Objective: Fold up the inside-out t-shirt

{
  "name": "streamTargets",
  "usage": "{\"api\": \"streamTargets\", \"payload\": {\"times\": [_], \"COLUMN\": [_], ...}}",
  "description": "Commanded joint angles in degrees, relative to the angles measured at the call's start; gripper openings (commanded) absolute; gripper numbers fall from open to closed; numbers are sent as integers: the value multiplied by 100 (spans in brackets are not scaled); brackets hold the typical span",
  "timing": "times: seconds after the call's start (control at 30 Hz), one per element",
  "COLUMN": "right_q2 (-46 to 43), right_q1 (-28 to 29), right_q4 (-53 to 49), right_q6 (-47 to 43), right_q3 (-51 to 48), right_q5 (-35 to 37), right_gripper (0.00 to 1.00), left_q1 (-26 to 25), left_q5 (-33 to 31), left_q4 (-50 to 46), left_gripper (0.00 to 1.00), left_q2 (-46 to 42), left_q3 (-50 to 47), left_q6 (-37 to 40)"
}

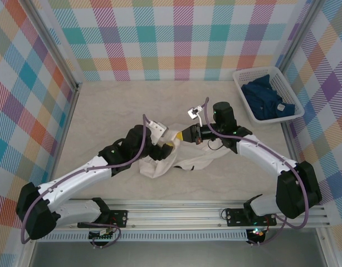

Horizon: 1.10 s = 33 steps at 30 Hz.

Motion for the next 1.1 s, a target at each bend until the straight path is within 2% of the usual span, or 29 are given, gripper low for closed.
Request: {"api": "streamTargets", "payload": {"times": [0.0, 0.07, 0.17, 0.23, 0.27, 0.33, 0.4, 0.5, 0.57, 0.67, 0.77, 0.9, 1.07], "right_q2": [42, 54, 20, -45, -69, -58, 17, -47, -321, -963, -1404, -1573, -1093], "right_q1": [16, 11, -12, -33, -24, 0, 85, 266, 410, 729, 1254, 1772, 1980], "right_q4": [-99, -184, -790, -1374, -1729, -2132, -2624, -2898, -2652, -1953, -1455, -1219, -1062], "right_q6": [-209, -297, -762, -1082, -1172, -1151, -1075, -1193, -1461, -1945, -2310, -2472, -2338], "right_q3": [194, 210, 334, 511, 647, 825, 1051, 1142, 954, 376, -199, -646, -649], "right_q5": [-304, -338, -129, 517, 1129, 2203, 3457, 4632, 4649, 3936, 3620, 3994, 5150], "right_gripper": [0, 0, 0, 0, 0, 2, 11, 30, 35, 38, 39, 36, 42], "left_q1": [-34, -26, 46, 188, 325, 585, 750, 846, 883, 928, 953, 989, 1015], "left_q5": [-667, -656, 22, 849, 1408, 2495, 3107, 3474, 3631, 3820, 3869, 3855, 3912], "left_q4": [306, 407, 344, 29, -154, -511, -729, -1018, -935, -769, -776, -799, -820], "left_gripper": [79, 70, 45, 27, 14, 1, 0, 0, 0, 0, 0, 0, 0], "left_q2": [275, 504, 763, 827, 816, 753, 648, 563, 522, 604, 693, 701, 667], "left_q3": [246, 354, 632, 865, 978, 1080, 1101, 1179, 1133, 1131, 1236, 1275, 1263], "left_q6": [580, 620, 592, 406, 206, -290, -822, -1455, -1861, -2346, -2482, -2587, -2616]}}
